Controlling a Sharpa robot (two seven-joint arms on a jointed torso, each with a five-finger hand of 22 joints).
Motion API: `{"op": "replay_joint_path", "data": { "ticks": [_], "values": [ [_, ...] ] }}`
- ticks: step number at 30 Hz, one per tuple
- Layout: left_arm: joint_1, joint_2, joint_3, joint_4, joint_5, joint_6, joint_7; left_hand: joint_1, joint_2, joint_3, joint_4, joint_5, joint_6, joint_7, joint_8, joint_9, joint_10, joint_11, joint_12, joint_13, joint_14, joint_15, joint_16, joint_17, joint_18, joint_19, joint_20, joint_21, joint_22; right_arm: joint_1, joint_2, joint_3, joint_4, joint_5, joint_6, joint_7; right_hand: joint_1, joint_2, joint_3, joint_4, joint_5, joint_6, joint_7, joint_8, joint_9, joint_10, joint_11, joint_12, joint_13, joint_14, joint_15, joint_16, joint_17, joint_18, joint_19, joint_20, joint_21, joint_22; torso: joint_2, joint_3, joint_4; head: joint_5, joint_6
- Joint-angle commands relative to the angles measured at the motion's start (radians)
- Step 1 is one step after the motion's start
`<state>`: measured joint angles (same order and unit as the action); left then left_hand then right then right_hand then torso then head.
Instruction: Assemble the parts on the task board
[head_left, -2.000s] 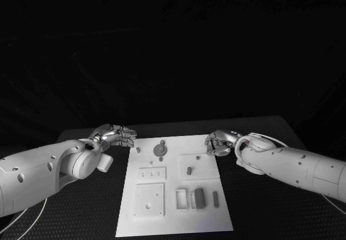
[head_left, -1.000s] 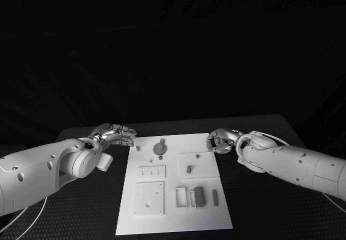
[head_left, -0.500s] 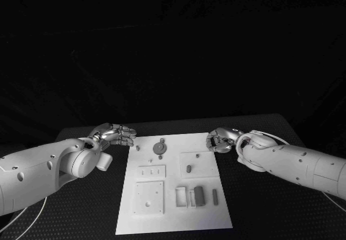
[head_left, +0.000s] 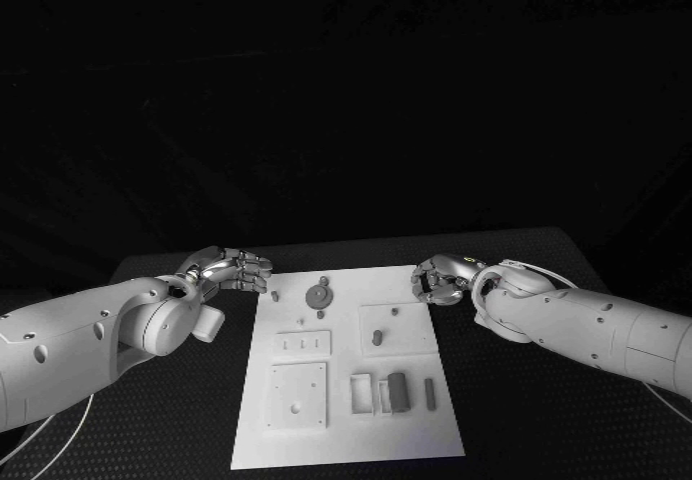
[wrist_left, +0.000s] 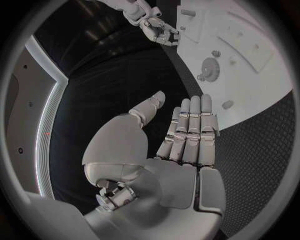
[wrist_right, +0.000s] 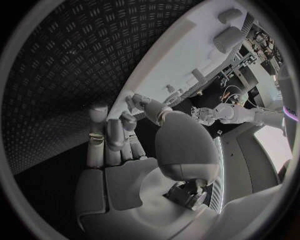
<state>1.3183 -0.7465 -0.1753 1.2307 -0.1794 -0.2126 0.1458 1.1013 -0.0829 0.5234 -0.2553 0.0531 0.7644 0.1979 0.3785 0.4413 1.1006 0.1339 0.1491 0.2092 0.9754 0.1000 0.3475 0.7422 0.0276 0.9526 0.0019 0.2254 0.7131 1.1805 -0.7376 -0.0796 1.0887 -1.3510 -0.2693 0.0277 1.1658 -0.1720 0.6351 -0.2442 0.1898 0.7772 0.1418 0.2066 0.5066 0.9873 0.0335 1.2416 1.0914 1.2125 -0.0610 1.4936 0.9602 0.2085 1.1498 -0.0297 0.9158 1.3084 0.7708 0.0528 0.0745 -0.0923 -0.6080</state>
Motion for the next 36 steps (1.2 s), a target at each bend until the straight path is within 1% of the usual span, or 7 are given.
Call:
{"op": "replay_joint_path", "data": {
  "ticks": [1, 9, 13, 21, 29, 33, 36],
  "values": [
    [0.000, 0.002, 0.001, 0.001, -0.003, 0.015, 0.007, -0.007, -0.001, 0.000, 0.003, -0.002, -0.005, 0.007, 0.007, -0.001, -0.002, 0.006, -0.005, 0.001, 0.007, 0.003, -0.005, 0.002, 0.019, -0.007, 0.001, -0.004, 0.001, -0.003, 0.000, -0.002, -0.002, -0.001, 0.033, 0.016, 0.007, 0.010, -0.001, -0.011, -0.001, 0.017, 0.005, 0.008, 0.002, -0.039, 0.004, 0.004, -0.001, -0.006, -0.007, -0.005, 0.002, 0.053, -0.004, 0.007, -0.001, 0.019, 0.000, -0.0002, 0.0000, 0.000, 0.000],
    [0.000, 0.002, 0.001, 0.000, -0.004, 0.015, 0.007, -0.007, 0.000, 0.000, 0.003, -0.002, -0.006, 0.007, 0.007, -0.001, -0.002, 0.006, -0.005, 0.002, 0.007, 0.003, -0.006, 0.002, 0.019, -0.007, 0.001, -0.004, 0.002, -0.003, 0.002, -0.002, -0.005, 0.001, 0.047, 0.021, 0.005, 0.068, 0.004, -0.035, 0.000, 0.110, 0.004, 0.065, 0.022, -0.038, 0.003, 0.008, -0.003, -0.007, -0.008, -0.005, 0.005, 0.053, -0.007, 0.009, 0.001, 0.019, 0.000, 0.0000, 0.0000, 0.000, -0.002],
    [0.000, 0.003, 0.001, 0.000, -0.004, 0.017, 0.006, -0.007, 0.000, 0.001, 0.003, -0.002, -0.006, 0.007, 0.007, -0.001, -0.002, 0.006, -0.005, 0.002, 0.007, 0.003, -0.006, 0.002, 0.019, -0.007, 0.001, -0.004, 0.002, -0.003, 0.003, -0.002, -0.004, 0.001, 0.048, 0.027, 0.004, 0.085, 0.007, -0.040, 0.000, 0.145, -0.001, 0.083, 0.030, -0.038, -0.001, 0.009, -0.003, -0.006, -0.011, -0.005, 0.006, 0.053, -0.008, 0.009, 0.003, 0.020, 0.000, 0.0000, 0.0000, 0.000, -0.002],
    [0.000, 0.002, 0.001, -0.001, -0.004, 0.017, 0.006, -0.007, 0.001, 0.001, 0.003, -0.002, -0.006, 0.007, 0.007, -0.001, -0.002, 0.006, -0.006, 0.002, 0.007, 0.003, -0.006, 0.003, 0.019, -0.007, 0.001, -0.004, 0.002, -0.003, 0.004, -0.002, -0.005, 0.007, 0.042, 0.027, -0.003, 0.083, 0.004, -0.038, 0.000, 0.149, -0.002, 0.084, 0.030, -0.037, -0.003, 0.010, -0.004, -0.003, -0.014, -0.004, 0.010, 0.053, -0.008, 0.010, 0.004, 0.020, 0.000, -0.0004, 0.0002, 0.000, -0.002],
    [-0.001, 0.004, 0.001, -0.003, -0.005, 0.018, 0.004, -0.007, 0.001, 0.000, 0.003, -0.002, -0.006, 0.007, 0.007, -0.001, -0.002, 0.006, -0.006, 0.002, 0.007, 0.003, -0.007, 0.003, 0.019, -0.007, 0.001, -0.005, 0.002, -0.003, 0.006, -0.002, -0.010, 0.008, 0.039, 0.023, -0.019, 0.063, 0.001, -0.024, 0.000, 0.142, -0.001, 0.078, 0.028, -0.035, -0.002, 0.010, -0.005, -0.002, -0.013, -0.005, 0.010, 0.053, -0.005, 0.010, 0.004, 0.018, 0.001, 0.0000, 0.0001, 0.000, -0.003],
    [-0.001, 0.005, 0.001, -0.003, -0.005, 0.019, 0.004, -0.008, 0.001, 0.000, 0.003, -0.002, -0.006, 0.007, 0.007, -0.002, -0.002, 0.006, -0.006, 0.002, 0.007, 0.003, -0.007, 0.004, 0.019, -0.007, 0.001, -0.005, 0.002, -0.003, 0.006, -0.002, -0.011, 0.008, 0.037, 0.019, -0.021, 0.065, 0.004, -0.018, 0.000, 0.150, -0.003, 0.082, 0.030, -0.035, -0.004, 0.011, -0.005, -0.001, -0.014, -0.004, 0.013, 0.053, -0.004, 0.009, 0.004, 0.018, 0.001, -0.0005, 0.0002, -0.001, -0.004],
    [-0.002, 0.005, 0.001, -0.004, -0.005, 0.019, 0.004, -0.008, 0.001, 0.000, 0.003, -0.002, -0.006, 0.007, 0.007, -0.002, -0.002, 0.006, -0.007, 0.002, 0.007, 0.003, -0.008, 0.004, 0.019, -0.007, 0.001, -0.005, 0.002, -0.003, 0.007, -0.002, -0.012, 0.006, 0.033, 0.019, -0.020, 0.070, 0.006, -0.013, 0.000, 0.174, -0.010, 0.095, 0.039, -0.033, -0.011, 0.011, -0.006, 0.003, -0.020, -0.003, 0.017, 0.053, -0.003, 0.008, 0.005, 0.018, 0.000, -0.0005, 0.0003, -0.002, -0.005]
  ]
}}
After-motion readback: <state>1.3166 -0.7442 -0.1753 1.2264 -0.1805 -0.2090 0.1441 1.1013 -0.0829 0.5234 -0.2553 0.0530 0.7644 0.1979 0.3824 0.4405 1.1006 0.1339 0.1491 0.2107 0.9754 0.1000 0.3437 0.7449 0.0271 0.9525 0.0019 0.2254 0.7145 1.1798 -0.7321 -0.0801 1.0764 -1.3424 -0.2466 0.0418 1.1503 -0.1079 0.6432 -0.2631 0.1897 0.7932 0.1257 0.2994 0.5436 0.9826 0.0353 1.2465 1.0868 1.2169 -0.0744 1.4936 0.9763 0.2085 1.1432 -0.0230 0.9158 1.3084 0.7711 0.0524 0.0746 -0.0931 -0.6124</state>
